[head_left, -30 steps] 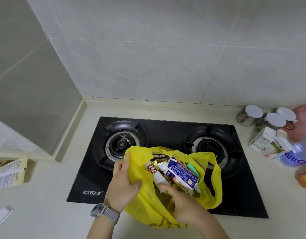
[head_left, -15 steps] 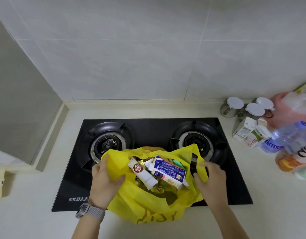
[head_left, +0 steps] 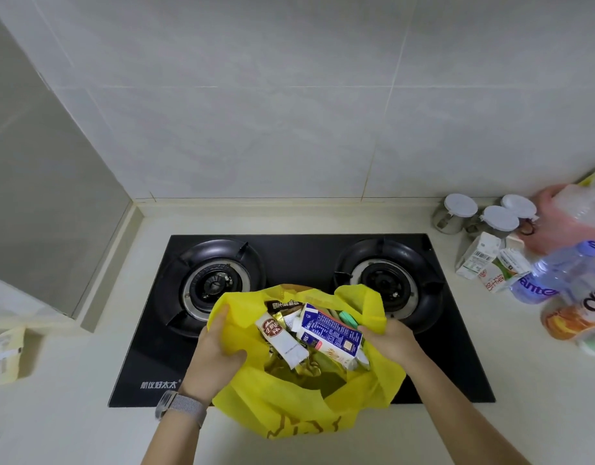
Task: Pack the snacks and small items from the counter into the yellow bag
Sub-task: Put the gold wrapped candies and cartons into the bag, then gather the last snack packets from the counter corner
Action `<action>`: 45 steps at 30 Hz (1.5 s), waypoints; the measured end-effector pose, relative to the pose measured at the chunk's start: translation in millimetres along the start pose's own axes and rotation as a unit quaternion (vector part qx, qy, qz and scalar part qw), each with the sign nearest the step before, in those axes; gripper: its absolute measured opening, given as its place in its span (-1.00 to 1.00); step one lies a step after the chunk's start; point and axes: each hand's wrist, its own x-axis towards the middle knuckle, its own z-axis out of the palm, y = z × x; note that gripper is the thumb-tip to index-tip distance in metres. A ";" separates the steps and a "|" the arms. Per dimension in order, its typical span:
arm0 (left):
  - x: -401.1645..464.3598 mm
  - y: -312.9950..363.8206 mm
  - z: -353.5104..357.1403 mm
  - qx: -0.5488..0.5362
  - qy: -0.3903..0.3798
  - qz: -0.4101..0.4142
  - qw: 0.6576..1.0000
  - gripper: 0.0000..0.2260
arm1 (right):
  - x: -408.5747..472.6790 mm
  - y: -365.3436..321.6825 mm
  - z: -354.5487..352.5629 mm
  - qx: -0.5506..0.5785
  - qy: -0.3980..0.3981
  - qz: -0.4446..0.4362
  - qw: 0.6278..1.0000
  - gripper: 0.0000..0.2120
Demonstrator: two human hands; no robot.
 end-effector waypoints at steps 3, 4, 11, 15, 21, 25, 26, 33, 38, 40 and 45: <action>-1.7 6.0 3.6 -0.008 -0.008 0.010 1.000 -0.24 | -0.6 -2.9 3.6 -0.010 0.030 0.005 0.999 -0.72; -2.0 7.7 3.2 -0.009 -0.006 0.016 1.000 -0.24 | 1.1 -2.1 1.2 0.004 0.039 0.010 0.999 -0.66; 3.7 16.6 -25.1 -0.080 0.021 0.040 0.996 -0.35 | 1.7 -26.8 -73.7 0.385 0.129 0.033 0.913 -0.81; 6.2 23.3 -33.1 -0.082 0.034 0.052 0.995 -0.36 | -8.2 -45.1 -116.8 0.410 0.208 -0.040 0.887 -0.75; -3.7 27.0 -10.4 0.017 -0.010 0.053 0.998 -0.23 | -19.1 -39.6 -91.2 0.250 0.215 -0.046 0.943 -0.79; -6.2 15.4 -6.3 0.065 -0.034 0.022 0.997 -0.14 | -28.4 -25.7 -62.0 0.087 0.248 -0.060 0.963 -0.60; -7.3 13.2 -6.9 0.070 -0.035 0.014 0.997 -0.13 | -31.4 -23.5 -53.9 0.010 0.277 -0.100 0.955 -0.53; -24.5 -5.2 -22.8 0.070 0.046 0.037 0.996 -0.42 | -68.0 -60.2 -21.6 -0.111 0.325 -0.298 0.891 -0.60; -55.1 -24.3 -49.9 0.029 0.159 0.033 0.986 -0.67 | -83.2 -109.2 -8.7 -0.015 0.109 -0.388 0.915 -0.72; -70.5 -37.7 -60.4 0.079 0.189 0.011 0.979 -0.67 | -87.4 -129.3 5.0 -0.043 0.045 -0.437 0.897 -0.72; -109.9 -86.1 -90.0 0.100 0.231 -0.057 0.966 -0.68 | -102.7 -172.7 51.8 -0.106 -0.063 -0.522 0.844 -0.75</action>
